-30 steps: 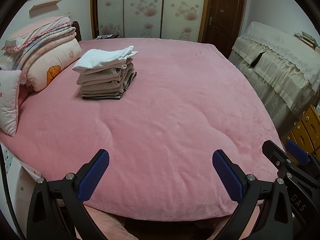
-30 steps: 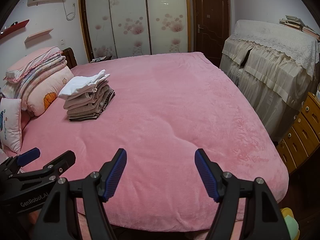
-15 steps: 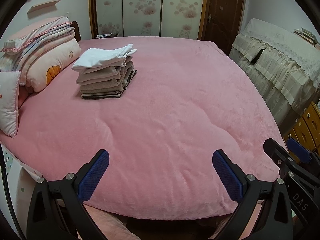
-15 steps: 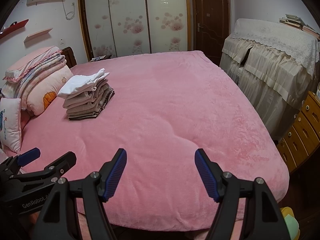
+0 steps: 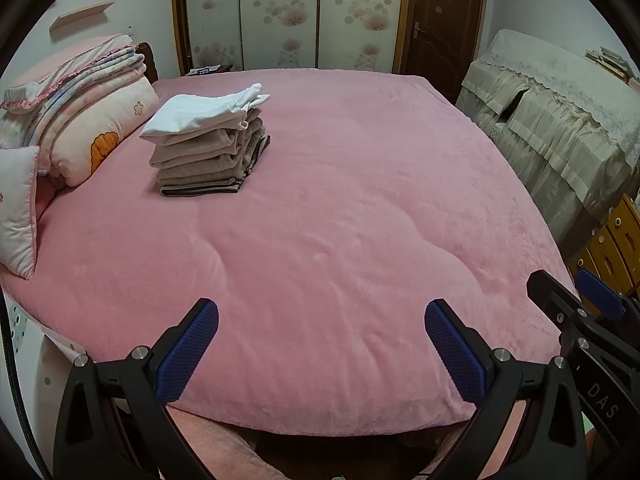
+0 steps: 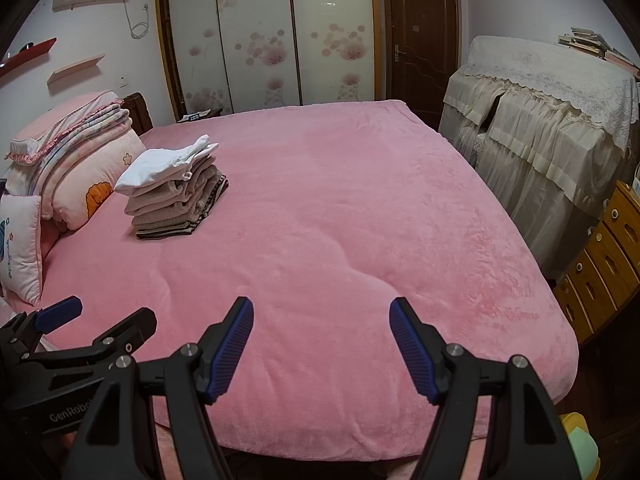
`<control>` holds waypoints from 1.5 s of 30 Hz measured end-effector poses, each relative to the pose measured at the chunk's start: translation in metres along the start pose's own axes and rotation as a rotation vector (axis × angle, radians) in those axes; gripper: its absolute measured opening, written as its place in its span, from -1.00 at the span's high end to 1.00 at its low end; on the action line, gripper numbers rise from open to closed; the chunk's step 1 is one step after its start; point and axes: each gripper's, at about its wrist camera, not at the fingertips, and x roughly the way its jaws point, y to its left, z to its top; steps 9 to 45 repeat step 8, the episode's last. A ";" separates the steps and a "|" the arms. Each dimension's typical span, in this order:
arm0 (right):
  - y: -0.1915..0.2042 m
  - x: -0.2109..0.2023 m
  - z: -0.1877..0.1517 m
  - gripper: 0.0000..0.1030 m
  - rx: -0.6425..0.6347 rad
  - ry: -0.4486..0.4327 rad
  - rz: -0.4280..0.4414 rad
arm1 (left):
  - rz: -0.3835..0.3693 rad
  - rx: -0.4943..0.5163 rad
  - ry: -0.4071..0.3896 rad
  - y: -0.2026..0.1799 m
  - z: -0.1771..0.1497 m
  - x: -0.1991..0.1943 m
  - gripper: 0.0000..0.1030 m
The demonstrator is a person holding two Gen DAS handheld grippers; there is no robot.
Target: Fold small clothes
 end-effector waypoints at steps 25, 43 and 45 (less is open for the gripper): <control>0.000 0.000 0.000 -0.38 0.000 0.000 -0.001 | 0.000 -0.001 0.006 0.001 0.000 0.000 -0.99; 0.000 0.000 0.000 -0.38 0.000 0.000 -0.001 | 0.000 -0.001 0.006 0.001 0.000 0.000 -0.99; 0.000 0.000 0.000 -0.38 0.000 0.000 -0.001 | 0.000 -0.001 0.006 0.001 0.000 0.000 -0.99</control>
